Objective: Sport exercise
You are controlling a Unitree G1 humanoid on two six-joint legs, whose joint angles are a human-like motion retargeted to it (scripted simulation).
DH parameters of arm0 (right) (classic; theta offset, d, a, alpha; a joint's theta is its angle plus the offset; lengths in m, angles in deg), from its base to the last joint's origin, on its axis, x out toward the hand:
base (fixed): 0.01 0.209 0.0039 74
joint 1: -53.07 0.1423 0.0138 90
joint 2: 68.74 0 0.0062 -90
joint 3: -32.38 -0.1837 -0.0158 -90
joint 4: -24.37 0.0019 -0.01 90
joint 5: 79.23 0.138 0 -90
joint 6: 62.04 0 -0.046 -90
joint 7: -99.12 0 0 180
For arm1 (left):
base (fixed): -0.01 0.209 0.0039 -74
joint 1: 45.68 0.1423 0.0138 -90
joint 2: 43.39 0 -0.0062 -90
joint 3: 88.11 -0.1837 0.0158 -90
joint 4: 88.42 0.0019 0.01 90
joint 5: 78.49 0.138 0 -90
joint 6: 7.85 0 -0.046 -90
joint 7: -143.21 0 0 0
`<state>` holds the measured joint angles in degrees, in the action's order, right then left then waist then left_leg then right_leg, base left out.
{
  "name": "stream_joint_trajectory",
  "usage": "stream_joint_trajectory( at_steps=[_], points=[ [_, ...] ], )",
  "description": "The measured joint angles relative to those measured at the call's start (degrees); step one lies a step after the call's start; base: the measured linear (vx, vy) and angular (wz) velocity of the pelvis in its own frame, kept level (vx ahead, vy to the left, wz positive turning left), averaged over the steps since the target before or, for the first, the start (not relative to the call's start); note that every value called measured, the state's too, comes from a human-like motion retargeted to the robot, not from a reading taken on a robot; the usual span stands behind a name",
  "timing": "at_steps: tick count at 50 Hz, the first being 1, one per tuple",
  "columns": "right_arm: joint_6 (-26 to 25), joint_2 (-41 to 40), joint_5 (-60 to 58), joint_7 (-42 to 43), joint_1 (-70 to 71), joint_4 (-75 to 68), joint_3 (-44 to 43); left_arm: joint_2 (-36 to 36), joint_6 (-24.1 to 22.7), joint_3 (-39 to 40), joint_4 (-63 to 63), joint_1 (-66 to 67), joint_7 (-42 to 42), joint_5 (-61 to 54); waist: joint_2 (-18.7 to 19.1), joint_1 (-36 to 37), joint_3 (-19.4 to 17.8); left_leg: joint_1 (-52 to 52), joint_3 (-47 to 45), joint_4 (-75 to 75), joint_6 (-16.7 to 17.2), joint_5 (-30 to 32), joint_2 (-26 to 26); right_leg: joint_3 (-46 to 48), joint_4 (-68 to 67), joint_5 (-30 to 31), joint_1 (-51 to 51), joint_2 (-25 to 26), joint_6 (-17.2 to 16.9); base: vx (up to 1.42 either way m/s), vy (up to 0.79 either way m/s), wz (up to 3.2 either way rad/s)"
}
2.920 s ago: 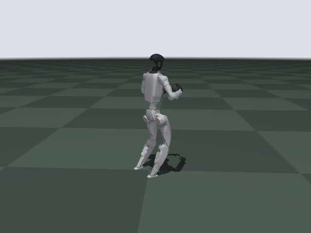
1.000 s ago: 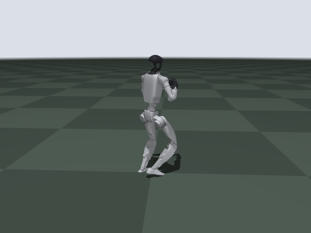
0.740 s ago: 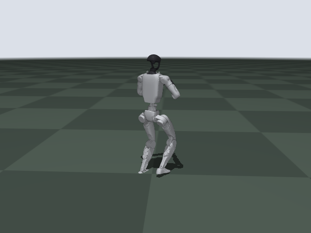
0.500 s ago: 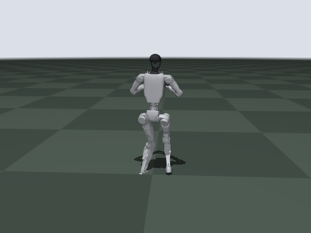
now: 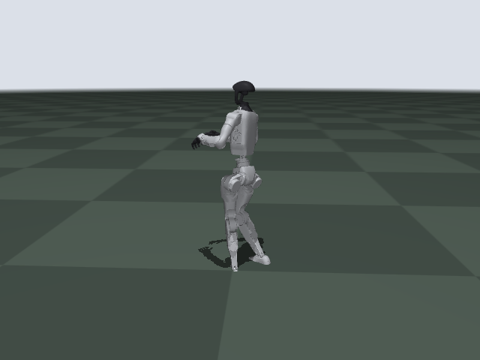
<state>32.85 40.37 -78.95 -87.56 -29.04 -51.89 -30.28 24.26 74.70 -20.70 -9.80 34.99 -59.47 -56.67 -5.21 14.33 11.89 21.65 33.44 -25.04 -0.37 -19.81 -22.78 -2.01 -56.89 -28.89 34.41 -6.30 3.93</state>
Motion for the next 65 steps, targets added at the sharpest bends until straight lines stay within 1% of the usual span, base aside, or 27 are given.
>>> stream_joint_trajectory(
  at_steps=[3,7,8,10,13,20,24,28,32,35,37,40,42,45,50,54,58,59,60,65],
  points=[
    [-0.97,-0.91,-0.75,-1.12,-2.82,-7.02,0.03,0.4,-0.64,-1.17,-0.16,-0.81,-2.49,0.26,-0.39,-1.25,0.7,2.02,-8.06,-0.55,-0.54,-1.62,1.96,6.04,1.89,-0.06,-1.46,-3.28,-0.72,-0.04,-0.06,2.6],
    [-2.41,-3.15,-2.02,-3.02,-5.92,-19.86,1.26,1.38,-1.46,-3.14,-0.05,-2.56,-5.1,0.32,-0.03,-2.65,1.71,3.67,-17.26,-2.42,-1.11,-3.72,5.5,12.99,4.13,0.77,-3.57,-5.18,-0.69,-0.06,-0.04,2.36],
    [-2.82,-3.87,-2.49,-3.59,-6.46,-23.66,1.75,1.7,-1.66,-3.68,0.03,-3.14,-5.57,0.29,0.17,-2.95,1.97,3.92,-19.09,-3.03,-1.15,-4.27,6.42,14.51,4.67,1.03,-4.1,-5.32,-0.62,-0.04,-0.04,2.04],
    [-1.81,-6.92,-4.15,-4.73,-5.04,-35.51,3.27,2.05,-1.97,-4.83,0.89,-5.34,-6.53,-0.02,1.89,-3.05,3.11,3.49,-21.53,-2.79,-0.75,-5.45,10.81,18.35,10.9,3.22,-7.46,-2.06,-0.04,-0.02,-0.04,1.79],
    [-3.88,-8.35,-6.54,-6.35,-7.06,-45.36,5.06,3.28,-2.35,-6.05,1.1,-6.61,-6.92,0.26,2.3,-3.7,2.85,4.11,-25.98,-6.57,-0.82,-7.05,12.3,21.1,8.86,3.53,-7.63,-3.17,0.09,-0.11,0.01,1.75],
    [-5.2,-13.61,-15.31,-10.07,-6.52,-70.8,8.75,5.47,-2.46,-8.14,3.06,-9.74,-7.04,0.78,3.19,-4.94,2.86,2.9,-30.1,-9.97,0.45,-10.07,15.88,25.09,9.18,3.98,-9.61,-2.14,0.5,-0.06,0.02,1.22],
    [-5.21,-15.71,-19.26,-11.23,-5.95,-80.37,9.4,5.86,-2.17,-8.68,4.18,-9.67,-6.95,1.1,3.12,-5.7,2.39,1.08,-30.17,-8.44,1.01,-10.89,16.4,25.61,8.81,3.97,-10.12,-1.86,1.09,-0.04,0.04,0.73],
    [-5.23,-16.93,-21.32,-11.84,-5.36,-86.19,9.19,5.47,-1.54,-8.94,5.13,-8.33,-7.19,0.94,2.52,-6.79,1.78,-1.27,-29.88,-4.61,1.25,-10.78,15.94,25.32,7.62,3.48,-10.07,-2.5,1.44,-0.03,0.04,0.55],
    [-5.36,-17.49,-21.67,-11.88,-4.81,-88.89,8.42,4.63,-0.88,-8.74,5.75,-6.46,-7.48,0.53,1.3,-8.18,1.12,-4.26,-29.73,0.95,1.21,-9.31,14.67,24.31,5.29,2.72,-9.42,-4.12,1.44,-0.02,0.05,0.45],
    [-5.52,-17.65,-21.32,-11.8,-4.89,-89.56,7.86,4.3,-0.45,-8.55,5.95,-4.97,-7.74,0.31,0.06,-9.1,0.41,-6.06,-29.99,4.06,1.1,-7.71,13.21,23.28,2.44,2.3,-8.58,-6.23,1.15,-0.05,0.05,0.44],
    [-5.56,-17.63,-20.88,-11.76,-5.01,-89.57,7.43,4.2,-0.18,-8.36,5.92,-4.13,-7.83,0.06,-0.94,-9.88,0.01,-7.09,-29.89,5.79,0.87,-6.98,11.93,21.72,0.35,1.81,-7.79,-7.43,0.56,-0.04,0.05,0.46],
    [-5.6,-17.54,-19.91,-11.74,-5.21,-89.12,6.79,4.06,0.3,-7.94,5.7,-3.09,-8.38,-0.37,-2.65,-11.27,-0.58,-9.0,-29.53,8.99,0.59,-5.36,9.74,17.9,-2.59,0.82,-6.44,-8.6,-1.27,-0.02,0.04,0.52],
    [-5.57,-17.49,-19.01,-11.67,-5.38,-88.49,6.35,4.1,0.64,-7.57,5.4,-2.44,-8.61,-0.69,-3.94,-12.33,-1.01,-10.54,-29.02,11.62,0.35,-3.83,8.07,13.93,-4.28,-0.28,-5.45,-8.68,-3.21,-0.02,0.03,0.59],
    [-5.43,-17.4,-17.29,-11.35,-5.72,-87.18,5.56,4.16,1.07,-6.86,4.89,-1.46,-8.87,-1.12,-5.87,-13.78,-1.56,-13.2,-28.11,16.48,0.04,-1.1,5.67,7.78,-6.12,-3.35,-3.97,-8.32,-5.75,-0.01,0.02,0.49],
    [-4.89,-17.24,-13.5,-10.12,-6.45,-84.06,3.91,3.88,1.25,-5.49,4.26,0.17,-8.44,-1.92,-7.81,-15.01,-1.98,-18.45,-26.79,26.88,-0.31,4.28,3.86,2.81,-7.3,-8.12,-1.75,-8.37,-6.92,0.0,0.0,0.11],
    [-4.07,-17.13,-9.95,-8.41,-7.47,-80.5,2.38,3.47,0.96,-4.44,4.31,1.69,-7.0,-2.75,-8.15,-15.71,-2.41,-19.16,-26.56,27.3,-0.38,4.53,3.39,1.87,-6.99,-8.85,-1.22,-8.47,-6.76,0.0,0.0,0.0],
    [-2.97,-17.13,-6.04,-6.38,-8.63,-75.45,0.8,2.99,0.46,-3.22,4.95,3.22,-5.04,-3.9,-7.84,-16.22,-2.44,-19.31,-26.14,27.27,-0.18,4.42,3.74,1.24,-5.51,-8.5,-0.99,-7.52,-6.6,0.01,-0.01,-0.02],
    [-2.96,-16.74,-4.67,-5.91,-8.96,-73.03,0.48,2.68,0.14,-2.7,5.3,3.31,-4.35,-4.52,-6.2,-16.0,-2.27,-19.03,-26.08,26.85,0.2,3.58,5.77,2.19,-3.09,-7.62,-1.86,-5.36,-6.18,0.11,-0.06,-0.3],
    [-3.1,-16.16,-3.1,-5.47,-9.3,-70.12,0.2,2.28,-0.26,-2.07,5.71,3.26,-3.61,-5.3,-3.79,-15.61,-2.03,-18.61,-26.06,26.23,0.7,2.32,8.76,3.68,0.32,-6.38,-3.17,-2.29,-5.59,0.08,-0.06,-0.3],
    [-0.51,-15.39,0.93,-3.11,-11.24,-61.35,-2.03,3.16,-0.9,-0.99,6.48,5.44,-1.15,-6.92,-5.41,-15.74,-2.23,-19.26,-25.39,26.94,0.43,3.68,7.12,2.28,-0.41,-6.49,-2.8,-3.51,-5.34,0.01,-0.06,-0.01]
  ],
)
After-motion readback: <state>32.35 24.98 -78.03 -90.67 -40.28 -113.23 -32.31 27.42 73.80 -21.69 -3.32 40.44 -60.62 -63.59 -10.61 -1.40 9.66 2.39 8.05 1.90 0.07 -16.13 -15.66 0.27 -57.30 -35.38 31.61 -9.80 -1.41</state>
